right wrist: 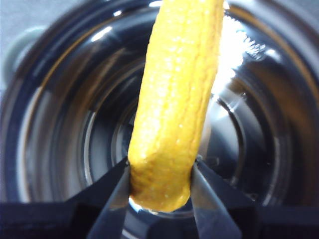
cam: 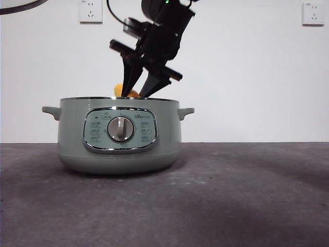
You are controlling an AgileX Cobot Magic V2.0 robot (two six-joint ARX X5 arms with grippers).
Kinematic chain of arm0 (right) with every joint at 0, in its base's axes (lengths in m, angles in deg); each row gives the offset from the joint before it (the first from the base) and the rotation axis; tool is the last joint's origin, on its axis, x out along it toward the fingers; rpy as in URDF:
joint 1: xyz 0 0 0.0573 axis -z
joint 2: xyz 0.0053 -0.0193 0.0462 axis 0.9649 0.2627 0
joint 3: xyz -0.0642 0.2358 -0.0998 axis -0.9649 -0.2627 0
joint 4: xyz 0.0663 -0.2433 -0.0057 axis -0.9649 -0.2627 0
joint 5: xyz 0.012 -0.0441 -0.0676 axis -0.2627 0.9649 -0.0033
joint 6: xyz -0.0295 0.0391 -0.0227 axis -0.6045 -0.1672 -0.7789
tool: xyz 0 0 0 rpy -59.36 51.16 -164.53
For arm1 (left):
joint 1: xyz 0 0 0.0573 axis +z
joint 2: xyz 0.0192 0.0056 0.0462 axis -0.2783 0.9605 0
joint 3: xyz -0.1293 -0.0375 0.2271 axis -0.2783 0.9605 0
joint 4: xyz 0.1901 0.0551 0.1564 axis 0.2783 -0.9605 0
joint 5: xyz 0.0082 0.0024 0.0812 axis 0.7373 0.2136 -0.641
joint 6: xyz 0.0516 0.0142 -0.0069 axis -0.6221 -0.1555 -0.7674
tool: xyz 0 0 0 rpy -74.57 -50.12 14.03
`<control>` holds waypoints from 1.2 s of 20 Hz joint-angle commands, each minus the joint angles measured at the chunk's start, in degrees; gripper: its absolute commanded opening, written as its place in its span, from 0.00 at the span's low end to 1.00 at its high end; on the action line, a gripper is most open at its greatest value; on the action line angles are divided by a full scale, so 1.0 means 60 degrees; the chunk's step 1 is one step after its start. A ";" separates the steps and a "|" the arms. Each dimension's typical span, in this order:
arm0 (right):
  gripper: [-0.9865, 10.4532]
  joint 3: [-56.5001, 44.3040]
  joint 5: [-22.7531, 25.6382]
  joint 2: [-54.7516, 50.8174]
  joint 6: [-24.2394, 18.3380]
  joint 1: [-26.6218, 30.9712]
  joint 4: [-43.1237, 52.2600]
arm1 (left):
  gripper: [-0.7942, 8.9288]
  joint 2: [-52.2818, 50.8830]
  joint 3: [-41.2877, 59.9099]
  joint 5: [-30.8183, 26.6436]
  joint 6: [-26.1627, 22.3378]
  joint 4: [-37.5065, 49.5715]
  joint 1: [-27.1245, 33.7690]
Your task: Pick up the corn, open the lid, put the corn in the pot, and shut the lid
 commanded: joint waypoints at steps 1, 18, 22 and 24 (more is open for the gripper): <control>0.07 0.0058 0.0000 0.0437 0.0102 -0.0109 0.0047 | 0.07 -0.0127 -0.0135 0.0149 0.0025 0.0430 -0.0160; 0.22 0.0055 0.0699 0.1231 -0.0066 -0.0295 -0.0488 | 0.07 -0.0124 -0.0135 0.0146 0.0022 0.0423 -0.0565; 0.23 0.0055 0.1013 0.1231 -0.0415 -0.0299 -0.1173 | 0.07 -0.0120 -0.0135 0.0149 0.0022 0.0419 -0.0568; 0.23 0.0055 0.1078 0.1231 -0.0408 -0.0299 -0.1257 | 0.07 -0.0084 -0.0135 0.0146 0.0022 0.0423 -0.0659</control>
